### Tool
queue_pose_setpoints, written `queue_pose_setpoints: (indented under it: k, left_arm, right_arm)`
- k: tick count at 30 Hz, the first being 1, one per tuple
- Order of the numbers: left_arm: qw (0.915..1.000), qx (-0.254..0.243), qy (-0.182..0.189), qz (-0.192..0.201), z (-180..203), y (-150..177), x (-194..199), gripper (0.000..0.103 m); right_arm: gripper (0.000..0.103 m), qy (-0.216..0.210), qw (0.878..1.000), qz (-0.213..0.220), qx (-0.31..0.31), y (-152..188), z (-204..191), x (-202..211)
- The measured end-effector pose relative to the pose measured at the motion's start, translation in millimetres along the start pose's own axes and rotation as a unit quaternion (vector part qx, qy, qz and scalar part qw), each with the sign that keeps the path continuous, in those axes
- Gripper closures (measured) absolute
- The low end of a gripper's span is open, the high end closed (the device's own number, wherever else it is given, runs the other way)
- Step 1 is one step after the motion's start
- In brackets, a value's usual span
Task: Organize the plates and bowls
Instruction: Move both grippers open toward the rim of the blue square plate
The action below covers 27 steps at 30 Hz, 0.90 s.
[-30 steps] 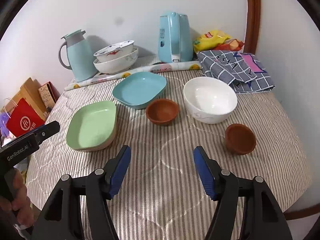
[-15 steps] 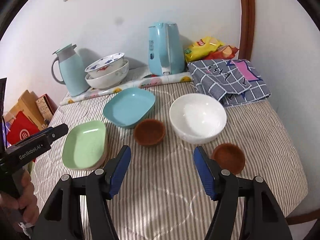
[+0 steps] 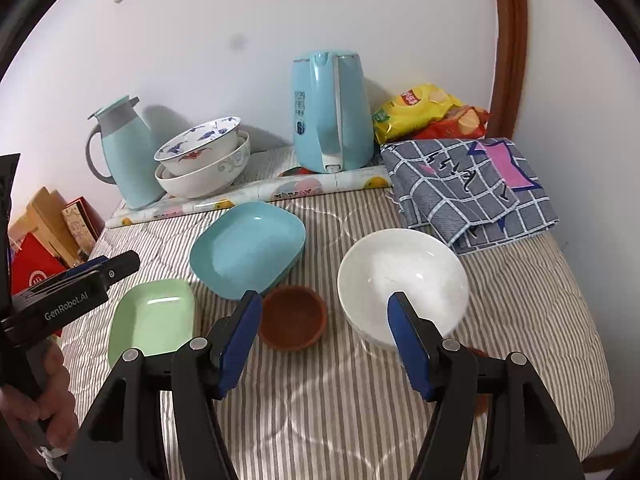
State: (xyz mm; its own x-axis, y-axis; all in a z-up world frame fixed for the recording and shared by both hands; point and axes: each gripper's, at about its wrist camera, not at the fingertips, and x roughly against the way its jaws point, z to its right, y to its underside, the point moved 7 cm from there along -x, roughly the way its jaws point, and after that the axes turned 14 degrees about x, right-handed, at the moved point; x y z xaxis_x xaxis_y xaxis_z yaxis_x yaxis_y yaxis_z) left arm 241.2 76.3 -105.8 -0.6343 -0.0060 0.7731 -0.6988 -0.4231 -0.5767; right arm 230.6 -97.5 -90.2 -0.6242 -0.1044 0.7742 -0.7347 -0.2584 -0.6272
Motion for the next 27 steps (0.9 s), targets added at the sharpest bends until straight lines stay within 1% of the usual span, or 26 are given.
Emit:
queue_pose_setpoints:
  k: [8, 14, 16, 22, 27]
  left_arm:
    - [0.9999, 0.0, -0.008, -0.007, -3.8, -18.1, -32.4, 0.052]
    - [0.9997, -0.015, -0.02, -0.002, -0.4, -32.2, -52.7, 0.052]
    - [0.9995, -0.018, -0.024, -0.01, 1.5, -34.2, -61.6, 0.052]
    - [0.9995, -0.008, -0.02, -0.024, 2.6, -38.4, -84.0, 0.052]
    - [0.9991, -0.009, -0.025, -0.032, 1.4, -41.0, -98.2, 0.052]
  right_arm:
    - [0.038, 0.0, 1.0, -0.014, -0.01, -11.6, 6.2, -35.2]
    - [0.038, 0.002, 1.0, -0.014, -0.008, -23.9, 8.0, -56.7]
    - [0.038, 0.003, 1.0, -0.015, -0.01, -28.3, 7.7, -64.0]
    - [0.038, 0.002, 1.0, -0.021, -0.005, -35.5, 3.3, -83.4]
    - [0.038, 0.005, 1.0, -0.021, 0.011, -43.6, -2.0, -97.2]
